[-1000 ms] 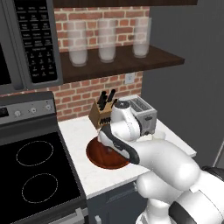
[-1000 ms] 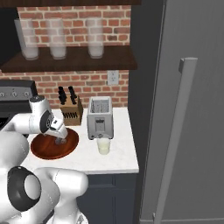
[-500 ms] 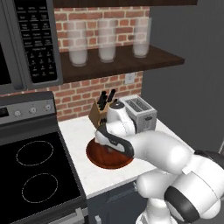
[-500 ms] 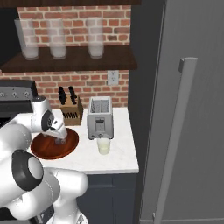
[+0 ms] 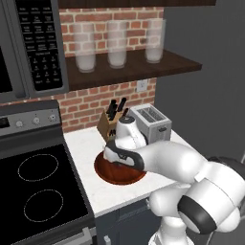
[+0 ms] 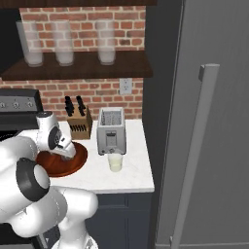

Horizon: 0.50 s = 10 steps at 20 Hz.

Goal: Grab a lemon wedge from the fridge and one ice cube from the ice bowl, and put them in the glass of lemonade.

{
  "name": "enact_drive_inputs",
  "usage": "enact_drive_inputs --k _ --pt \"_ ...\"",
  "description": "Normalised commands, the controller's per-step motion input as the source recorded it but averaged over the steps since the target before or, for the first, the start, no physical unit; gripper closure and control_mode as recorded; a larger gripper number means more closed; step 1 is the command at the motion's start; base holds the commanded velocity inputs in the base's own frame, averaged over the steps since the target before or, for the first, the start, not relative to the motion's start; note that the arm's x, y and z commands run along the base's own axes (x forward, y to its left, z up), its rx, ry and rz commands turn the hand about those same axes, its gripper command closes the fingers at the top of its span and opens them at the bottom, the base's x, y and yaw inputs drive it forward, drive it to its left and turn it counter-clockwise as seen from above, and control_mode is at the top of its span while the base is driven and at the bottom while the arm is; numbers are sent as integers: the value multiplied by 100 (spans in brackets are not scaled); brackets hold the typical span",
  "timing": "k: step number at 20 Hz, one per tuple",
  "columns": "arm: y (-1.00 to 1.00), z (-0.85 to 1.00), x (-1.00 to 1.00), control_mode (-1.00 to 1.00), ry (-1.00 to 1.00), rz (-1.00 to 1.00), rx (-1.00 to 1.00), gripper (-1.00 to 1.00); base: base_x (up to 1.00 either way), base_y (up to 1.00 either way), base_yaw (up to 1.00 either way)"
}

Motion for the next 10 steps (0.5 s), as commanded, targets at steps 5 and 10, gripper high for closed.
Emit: enact_drive_inputs --k 5,10 --pt "0 -21 11 -100 0 0 0 -100 0 0 0" --pt "0 -9 23 -100 0 0 0 -100 0 0 0"
